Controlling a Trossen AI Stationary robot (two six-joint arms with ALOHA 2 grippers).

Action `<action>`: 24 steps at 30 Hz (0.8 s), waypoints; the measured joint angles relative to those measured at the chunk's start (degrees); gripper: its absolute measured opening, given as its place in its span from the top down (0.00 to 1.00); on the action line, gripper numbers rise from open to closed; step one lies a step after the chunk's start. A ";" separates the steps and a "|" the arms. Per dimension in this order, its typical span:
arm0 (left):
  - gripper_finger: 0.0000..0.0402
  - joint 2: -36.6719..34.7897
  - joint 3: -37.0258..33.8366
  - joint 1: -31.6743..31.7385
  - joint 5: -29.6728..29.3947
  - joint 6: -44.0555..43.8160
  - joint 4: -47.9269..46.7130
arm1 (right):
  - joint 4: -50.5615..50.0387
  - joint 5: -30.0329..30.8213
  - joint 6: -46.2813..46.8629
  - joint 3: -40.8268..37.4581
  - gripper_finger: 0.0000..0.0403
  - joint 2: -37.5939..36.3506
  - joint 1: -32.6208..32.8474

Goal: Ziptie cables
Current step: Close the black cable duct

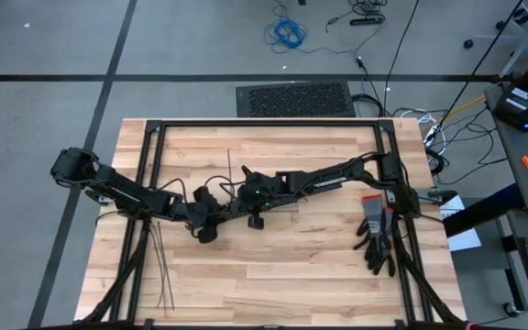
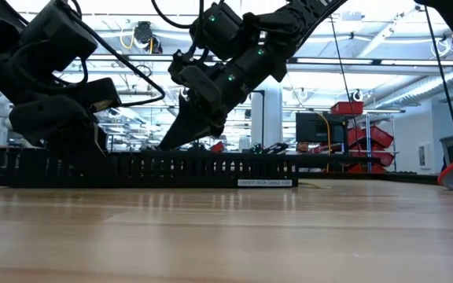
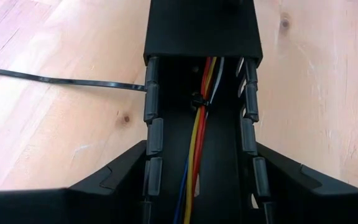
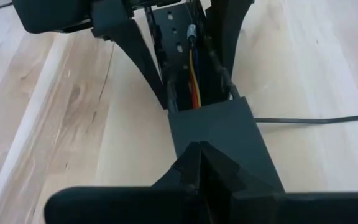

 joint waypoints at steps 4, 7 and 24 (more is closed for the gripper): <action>0.41 0.00 0.00 0.00 0.00 0.00 0.07 | 0.29 -0.04 0.00 0.00 1.00 0.00 -0.04; 0.41 0.00 0.00 0.00 0.00 0.00 0.15 | 0.87 0.09 -0.02 0.00 1.00 0.01 -0.04; 0.41 0.00 -0.02 0.00 -0.02 0.00 0.24 | 3.57 -0.55 -0.10 0.09 1.00 1.46 -0.25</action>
